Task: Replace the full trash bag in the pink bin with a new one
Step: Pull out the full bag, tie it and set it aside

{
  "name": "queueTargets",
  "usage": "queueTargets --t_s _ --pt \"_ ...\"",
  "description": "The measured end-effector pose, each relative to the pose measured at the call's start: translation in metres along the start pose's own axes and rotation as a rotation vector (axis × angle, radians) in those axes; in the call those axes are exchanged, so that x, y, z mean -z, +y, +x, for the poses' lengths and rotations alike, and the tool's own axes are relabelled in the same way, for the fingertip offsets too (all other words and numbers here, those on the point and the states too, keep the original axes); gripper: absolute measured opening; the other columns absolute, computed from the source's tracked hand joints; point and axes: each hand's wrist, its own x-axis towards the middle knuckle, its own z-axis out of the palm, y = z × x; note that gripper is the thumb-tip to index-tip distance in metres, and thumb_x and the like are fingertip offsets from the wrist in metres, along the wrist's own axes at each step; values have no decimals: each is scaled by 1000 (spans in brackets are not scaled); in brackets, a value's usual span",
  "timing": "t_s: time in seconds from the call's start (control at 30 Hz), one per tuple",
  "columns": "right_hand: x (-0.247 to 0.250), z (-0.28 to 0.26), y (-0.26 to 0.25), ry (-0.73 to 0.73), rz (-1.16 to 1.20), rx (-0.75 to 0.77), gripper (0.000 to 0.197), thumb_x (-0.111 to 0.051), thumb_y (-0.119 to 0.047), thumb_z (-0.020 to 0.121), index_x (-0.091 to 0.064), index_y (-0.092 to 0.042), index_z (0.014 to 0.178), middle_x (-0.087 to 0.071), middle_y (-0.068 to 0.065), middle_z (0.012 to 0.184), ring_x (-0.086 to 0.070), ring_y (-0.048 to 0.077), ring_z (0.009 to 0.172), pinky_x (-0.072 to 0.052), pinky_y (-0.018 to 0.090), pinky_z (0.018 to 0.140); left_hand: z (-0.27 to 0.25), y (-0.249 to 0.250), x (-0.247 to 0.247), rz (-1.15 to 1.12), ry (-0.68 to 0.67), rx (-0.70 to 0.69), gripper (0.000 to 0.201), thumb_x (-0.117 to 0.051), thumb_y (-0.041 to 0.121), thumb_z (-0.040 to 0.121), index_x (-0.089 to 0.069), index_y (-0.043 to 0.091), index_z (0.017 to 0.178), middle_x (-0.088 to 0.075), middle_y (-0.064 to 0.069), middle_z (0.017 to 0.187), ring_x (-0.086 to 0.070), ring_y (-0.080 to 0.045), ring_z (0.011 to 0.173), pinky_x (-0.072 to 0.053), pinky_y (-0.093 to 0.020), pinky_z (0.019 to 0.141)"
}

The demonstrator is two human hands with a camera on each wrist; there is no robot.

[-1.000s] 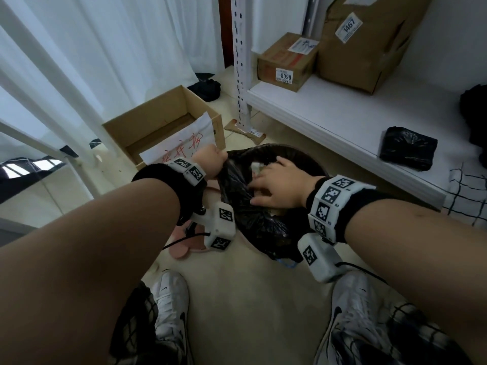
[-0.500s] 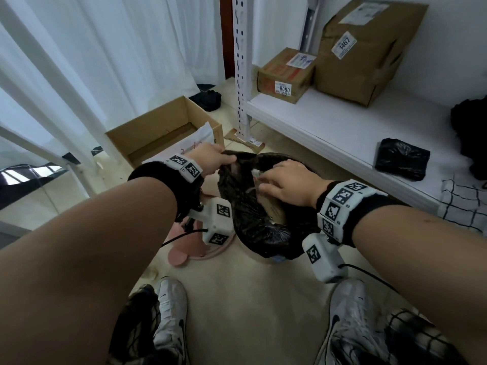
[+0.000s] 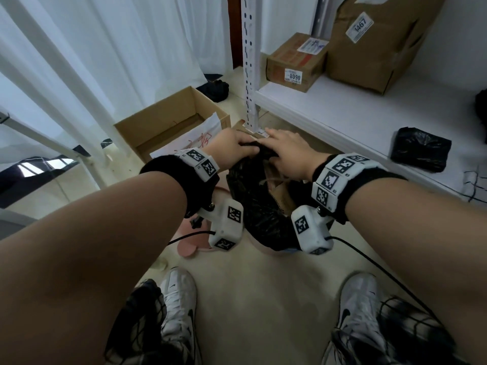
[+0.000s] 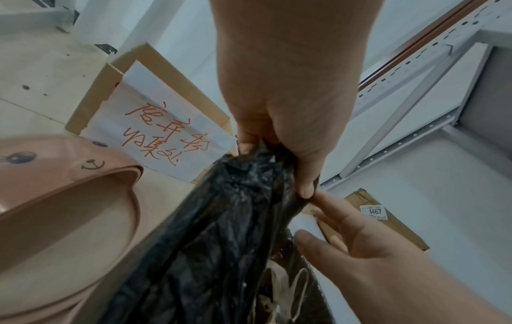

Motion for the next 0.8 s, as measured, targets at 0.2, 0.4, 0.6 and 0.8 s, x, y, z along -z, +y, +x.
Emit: queueTargets --t_s 0.2,0.4,0.6,0.8 --pt "12 -2 2 121 -86 13 19 -55 -34 91 -58 -15 96 -63 5 102 -55 27 105 -35 39 99 4 -14 9 241 33 26 24 -57 21 91 -71 3 97 -66 -14 86 -59 -27 82 -50 -36 77" --pt "19 -25 14 188 -50 -35 17 -55 -29 91 -43 -19 84 -53 3 83 -57 31 90 -33 31 69 8 -3 9 535 23 106 23 -48 20 95 -63 3 94 -53 -9 82 -50 -23 80 -39 -30 66" --pt "44 -53 6 476 119 -31 22 -52 -14 91 -49 -8 112 -62 16 94 -59 35 88 -38 32 69 5 18 4 350 164 51 22 -44 20 97 -53 2 106 -61 -19 106 -57 -33 100 -41 -33 77" --pt "29 -59 18 115 -6 -329 89 -66 -43 79 -16 -16 147 -21 11 152 -26 35 138 -29 51 111 -16 17 -2 368 -144 213 54 -62 44 85 -58 -2 114 -62 -14 103 -61 -30 97 -44 -35 79"
